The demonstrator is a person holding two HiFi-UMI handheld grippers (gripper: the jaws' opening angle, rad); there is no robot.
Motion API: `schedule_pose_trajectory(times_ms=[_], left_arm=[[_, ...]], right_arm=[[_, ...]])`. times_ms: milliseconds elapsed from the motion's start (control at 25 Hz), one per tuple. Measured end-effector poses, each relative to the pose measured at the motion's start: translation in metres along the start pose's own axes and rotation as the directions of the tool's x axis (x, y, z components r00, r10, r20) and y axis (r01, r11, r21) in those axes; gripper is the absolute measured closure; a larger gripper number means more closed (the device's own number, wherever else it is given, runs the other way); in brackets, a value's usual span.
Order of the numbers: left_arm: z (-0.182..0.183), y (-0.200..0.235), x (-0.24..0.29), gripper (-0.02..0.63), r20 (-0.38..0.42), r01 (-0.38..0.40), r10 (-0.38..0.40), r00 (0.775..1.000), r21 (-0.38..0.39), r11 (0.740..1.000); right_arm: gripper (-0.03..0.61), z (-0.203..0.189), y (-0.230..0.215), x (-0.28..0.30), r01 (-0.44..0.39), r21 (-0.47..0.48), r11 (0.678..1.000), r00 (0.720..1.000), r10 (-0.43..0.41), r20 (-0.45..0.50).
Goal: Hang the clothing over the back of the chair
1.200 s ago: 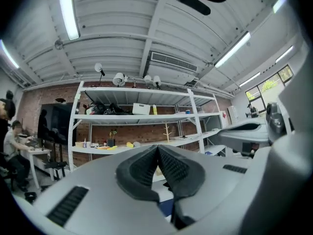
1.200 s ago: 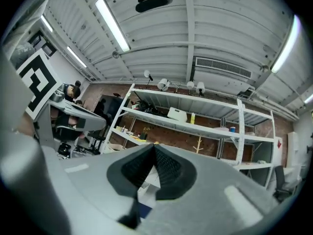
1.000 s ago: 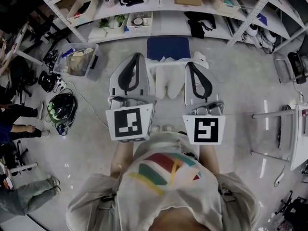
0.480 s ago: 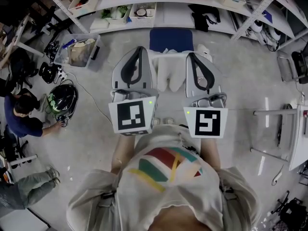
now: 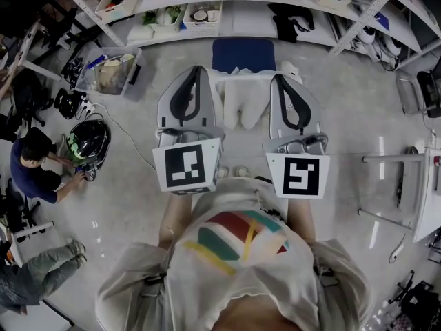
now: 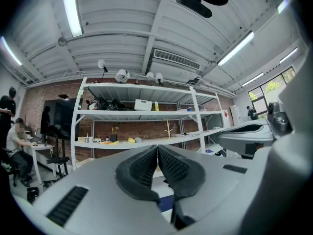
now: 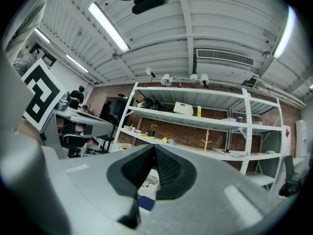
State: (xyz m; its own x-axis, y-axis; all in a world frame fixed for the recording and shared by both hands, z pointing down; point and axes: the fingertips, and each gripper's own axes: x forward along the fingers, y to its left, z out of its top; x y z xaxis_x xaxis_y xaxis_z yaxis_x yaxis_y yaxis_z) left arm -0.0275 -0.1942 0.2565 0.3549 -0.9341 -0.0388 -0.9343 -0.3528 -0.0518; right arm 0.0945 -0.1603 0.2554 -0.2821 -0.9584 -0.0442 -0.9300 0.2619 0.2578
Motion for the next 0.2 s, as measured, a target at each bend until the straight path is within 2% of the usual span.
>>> schedule_pose_trajectory(times_ms=[200], left_arm=[[0.0049,0.0009,-0.0012,0.598,0.021,-0.010,0.010,1.000,-0.003,1.000]], right_arm=[[0.572,0.0000,-0.0044,-0.0032,0.010,0.010,1.000,1.000,-0.010,0.008]])
